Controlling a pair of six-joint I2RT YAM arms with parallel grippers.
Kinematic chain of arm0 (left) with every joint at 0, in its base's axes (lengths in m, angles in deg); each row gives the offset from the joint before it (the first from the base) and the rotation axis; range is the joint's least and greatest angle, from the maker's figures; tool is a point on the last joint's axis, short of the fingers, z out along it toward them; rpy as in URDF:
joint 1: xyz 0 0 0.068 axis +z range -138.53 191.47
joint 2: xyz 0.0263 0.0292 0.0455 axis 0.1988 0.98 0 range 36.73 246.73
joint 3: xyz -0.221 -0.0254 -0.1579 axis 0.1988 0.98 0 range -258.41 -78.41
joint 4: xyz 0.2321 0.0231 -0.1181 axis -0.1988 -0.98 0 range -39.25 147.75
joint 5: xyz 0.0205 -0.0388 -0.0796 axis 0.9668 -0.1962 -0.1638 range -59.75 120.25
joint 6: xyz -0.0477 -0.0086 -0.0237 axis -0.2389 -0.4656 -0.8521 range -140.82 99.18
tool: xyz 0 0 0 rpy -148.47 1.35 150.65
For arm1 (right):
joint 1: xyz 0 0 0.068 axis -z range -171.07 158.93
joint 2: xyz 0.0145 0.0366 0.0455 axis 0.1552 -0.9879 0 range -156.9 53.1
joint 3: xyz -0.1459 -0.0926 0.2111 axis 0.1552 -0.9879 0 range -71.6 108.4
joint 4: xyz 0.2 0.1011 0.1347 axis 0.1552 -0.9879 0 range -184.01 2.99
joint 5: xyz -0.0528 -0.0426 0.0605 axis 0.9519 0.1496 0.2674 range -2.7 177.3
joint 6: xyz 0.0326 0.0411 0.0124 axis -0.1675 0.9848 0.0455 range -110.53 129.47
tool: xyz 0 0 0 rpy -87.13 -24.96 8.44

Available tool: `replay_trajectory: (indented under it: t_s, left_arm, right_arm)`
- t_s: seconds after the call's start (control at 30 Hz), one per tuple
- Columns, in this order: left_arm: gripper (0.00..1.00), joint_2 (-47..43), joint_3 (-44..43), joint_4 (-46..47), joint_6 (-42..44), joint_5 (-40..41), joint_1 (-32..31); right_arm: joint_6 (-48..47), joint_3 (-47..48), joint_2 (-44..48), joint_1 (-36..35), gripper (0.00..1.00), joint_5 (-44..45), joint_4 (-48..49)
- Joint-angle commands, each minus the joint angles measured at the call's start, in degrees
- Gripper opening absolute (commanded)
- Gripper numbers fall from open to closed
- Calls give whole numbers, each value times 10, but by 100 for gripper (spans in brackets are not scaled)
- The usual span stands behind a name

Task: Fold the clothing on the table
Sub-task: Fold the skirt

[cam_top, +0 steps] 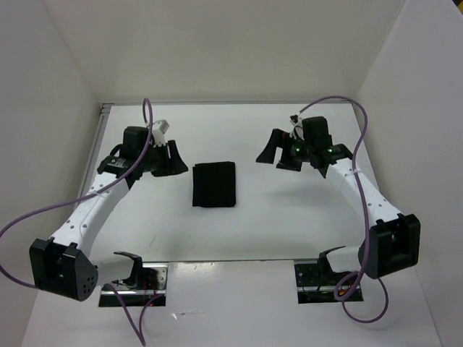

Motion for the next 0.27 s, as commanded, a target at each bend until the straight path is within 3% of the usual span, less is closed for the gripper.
replay_trajectory:
  t_s: [0.0,0.17,0.2,0.23]
  left_arm:
    - [61,-53,14,9,-12,45,3]
    - [68,-65,38,9,-25,55,3]
    - [72,-65,43,9,-25,55,3]
    - [82,-65,43,9,-25,55,3]
  right_arm:
    - [-9,-28,30,2,100,-16,-9]
    - [3,-64,42,2,100,-30,-3]
    - [8,-70,47,2,100,-30,3]
    - [8,-78,47,2,100,-38,3]
